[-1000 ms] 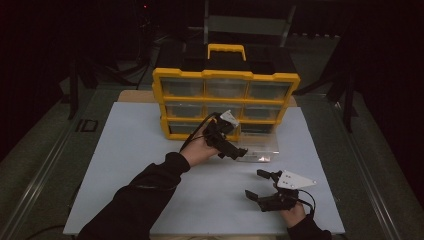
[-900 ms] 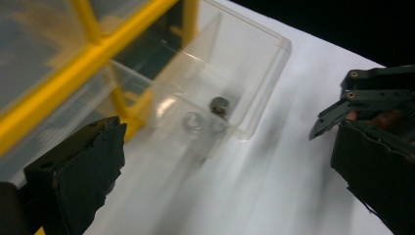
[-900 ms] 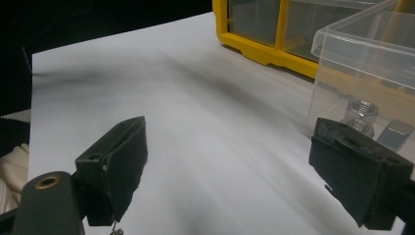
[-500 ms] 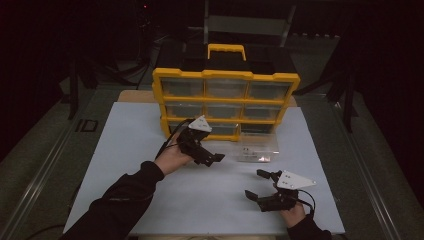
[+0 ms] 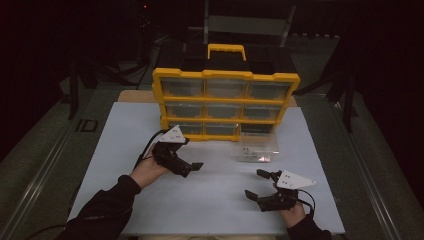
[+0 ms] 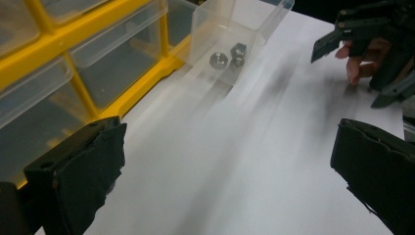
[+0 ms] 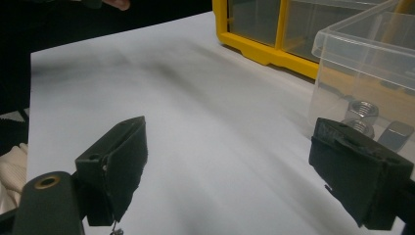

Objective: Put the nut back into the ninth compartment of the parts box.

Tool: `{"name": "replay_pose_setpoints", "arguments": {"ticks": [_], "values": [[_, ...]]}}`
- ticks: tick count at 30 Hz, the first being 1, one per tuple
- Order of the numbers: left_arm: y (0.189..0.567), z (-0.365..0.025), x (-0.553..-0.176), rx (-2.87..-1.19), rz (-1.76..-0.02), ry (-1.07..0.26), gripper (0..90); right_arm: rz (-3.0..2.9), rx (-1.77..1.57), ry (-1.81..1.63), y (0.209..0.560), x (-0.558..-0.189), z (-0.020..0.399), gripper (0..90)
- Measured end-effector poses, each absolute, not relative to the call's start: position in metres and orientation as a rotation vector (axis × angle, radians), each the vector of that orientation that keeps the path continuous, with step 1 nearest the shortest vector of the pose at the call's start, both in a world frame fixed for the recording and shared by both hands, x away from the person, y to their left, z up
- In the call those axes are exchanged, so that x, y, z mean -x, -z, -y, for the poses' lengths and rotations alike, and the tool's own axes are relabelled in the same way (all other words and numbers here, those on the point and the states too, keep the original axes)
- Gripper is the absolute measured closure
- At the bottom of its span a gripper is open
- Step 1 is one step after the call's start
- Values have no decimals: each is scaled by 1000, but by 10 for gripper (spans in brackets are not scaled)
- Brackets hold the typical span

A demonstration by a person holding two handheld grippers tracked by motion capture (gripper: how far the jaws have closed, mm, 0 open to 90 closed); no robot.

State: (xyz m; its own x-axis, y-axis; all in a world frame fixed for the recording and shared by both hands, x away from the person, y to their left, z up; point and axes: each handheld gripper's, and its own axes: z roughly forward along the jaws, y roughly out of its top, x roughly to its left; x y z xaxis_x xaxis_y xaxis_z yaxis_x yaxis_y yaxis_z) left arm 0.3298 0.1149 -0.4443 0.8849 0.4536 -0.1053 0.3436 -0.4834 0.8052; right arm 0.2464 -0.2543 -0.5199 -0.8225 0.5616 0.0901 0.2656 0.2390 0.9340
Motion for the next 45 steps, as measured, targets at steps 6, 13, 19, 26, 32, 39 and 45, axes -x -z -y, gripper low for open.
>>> {"name": "replay_pose_setpoints", "arguments": {"ticks": [6,13,19,26,32,39,45], "values": [[455,-131,-317,-2125,-566,-165,0,-2254,-780,-1610,520,-247,254,144],[462,-155,-303,-2072,-586,-165,0,-2249,-781,-1620,520,-247,254,144],[473,-170,-290,-2047,-614,-168,0,-2249,-777,-1620,520,-246,254,144],[488,-187,-274,-2011,-664,-155,0,-2246,-782,-1615,520,-246,254,144],[494,-197,-261,-1994,-693,-162,0,-2253,-781,-1610,521,-247,253,144],[500,-207,-251,-1994,-694,-184,0,-2252,-781,-1605,521,-247,254,144],[508,-217,-243,-1974,-668,-197,0,-2255,-782,-1604,521,-247,253,144]]}}
